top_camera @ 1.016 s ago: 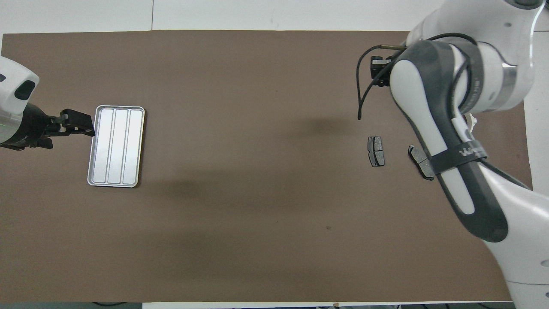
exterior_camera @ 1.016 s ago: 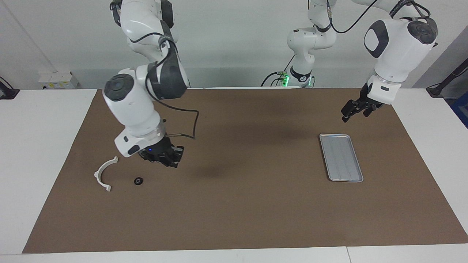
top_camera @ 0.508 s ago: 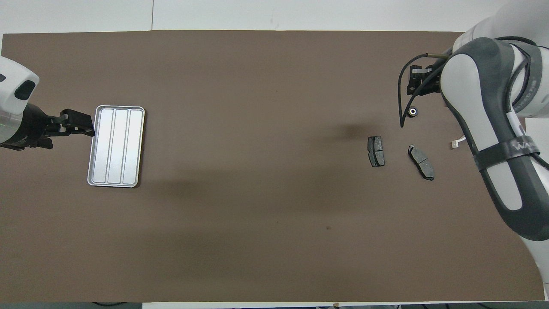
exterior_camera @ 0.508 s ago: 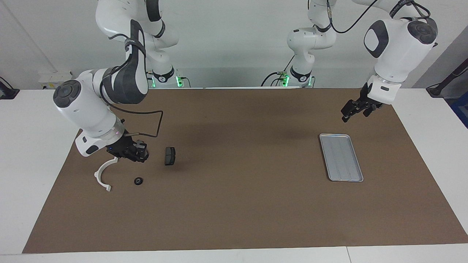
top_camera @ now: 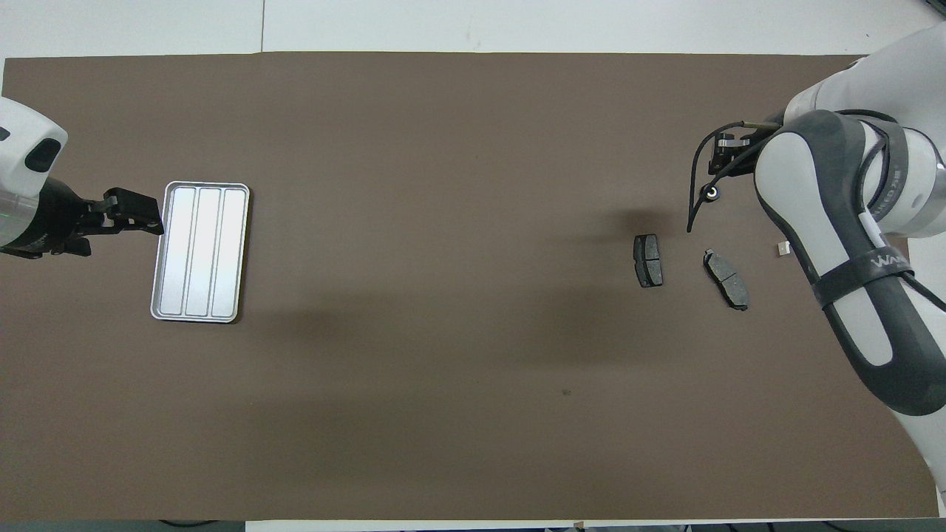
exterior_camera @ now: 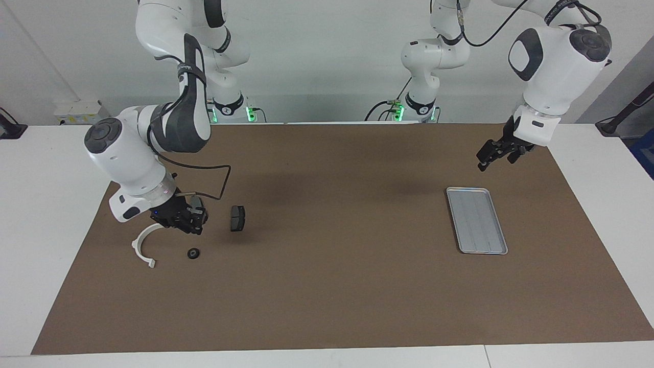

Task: Place bearing gear from tray to pile

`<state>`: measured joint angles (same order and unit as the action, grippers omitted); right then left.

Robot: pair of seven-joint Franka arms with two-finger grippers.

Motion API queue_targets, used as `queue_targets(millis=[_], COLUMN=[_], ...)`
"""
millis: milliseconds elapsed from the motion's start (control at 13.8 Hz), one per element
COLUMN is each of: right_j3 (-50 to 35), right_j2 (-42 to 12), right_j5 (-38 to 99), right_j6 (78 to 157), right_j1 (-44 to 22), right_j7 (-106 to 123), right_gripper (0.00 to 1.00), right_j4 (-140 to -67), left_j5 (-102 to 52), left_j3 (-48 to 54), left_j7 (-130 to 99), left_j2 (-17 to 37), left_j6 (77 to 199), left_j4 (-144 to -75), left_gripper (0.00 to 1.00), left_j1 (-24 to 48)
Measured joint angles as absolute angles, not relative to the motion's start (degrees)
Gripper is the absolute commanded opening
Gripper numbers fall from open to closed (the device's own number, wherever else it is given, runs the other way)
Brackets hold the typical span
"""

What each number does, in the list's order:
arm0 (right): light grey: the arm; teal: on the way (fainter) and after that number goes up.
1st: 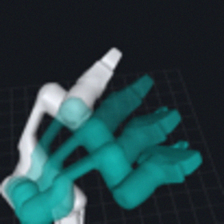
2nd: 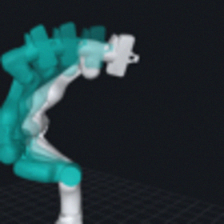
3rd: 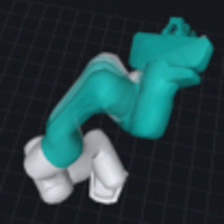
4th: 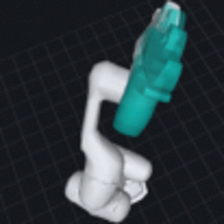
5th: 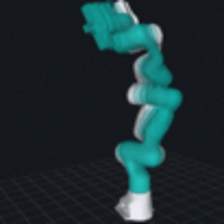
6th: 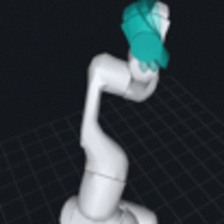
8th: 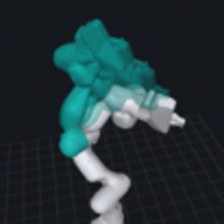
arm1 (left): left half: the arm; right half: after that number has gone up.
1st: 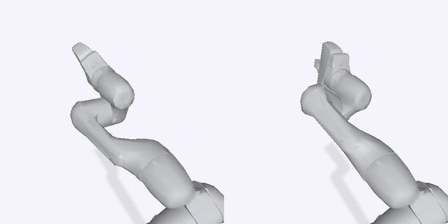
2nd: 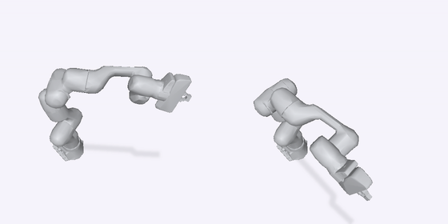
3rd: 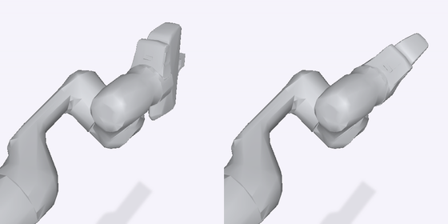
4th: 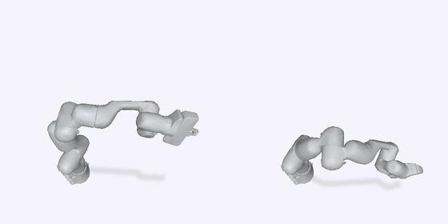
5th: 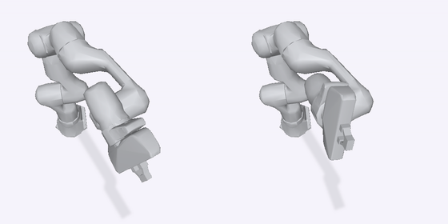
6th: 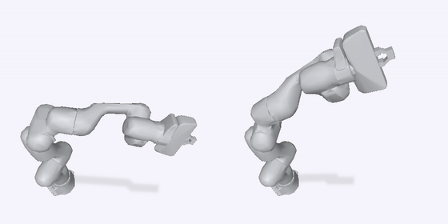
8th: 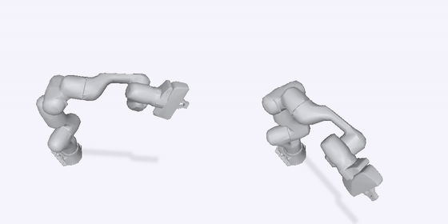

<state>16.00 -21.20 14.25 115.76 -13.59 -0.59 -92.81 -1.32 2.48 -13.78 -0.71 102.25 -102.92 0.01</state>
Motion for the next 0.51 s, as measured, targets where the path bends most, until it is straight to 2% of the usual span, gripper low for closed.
queue_targets(millis=[508], right_j3=[15.1], right_j2=[-24.5], right_j5=[13.3], right_j6=[121.8], right_j1=[-13.6], right_j7=[-0.6], right_gripper=[0.0], right_j4=[-93.7], left_j5=[-1.3], left_j3=[2.5], left_j7=[-13.8], left_j2=[-0.7], left_j6=[102.2], left_j4=[-102.9], left_gripper=[1.0], left_j1=[0.0])
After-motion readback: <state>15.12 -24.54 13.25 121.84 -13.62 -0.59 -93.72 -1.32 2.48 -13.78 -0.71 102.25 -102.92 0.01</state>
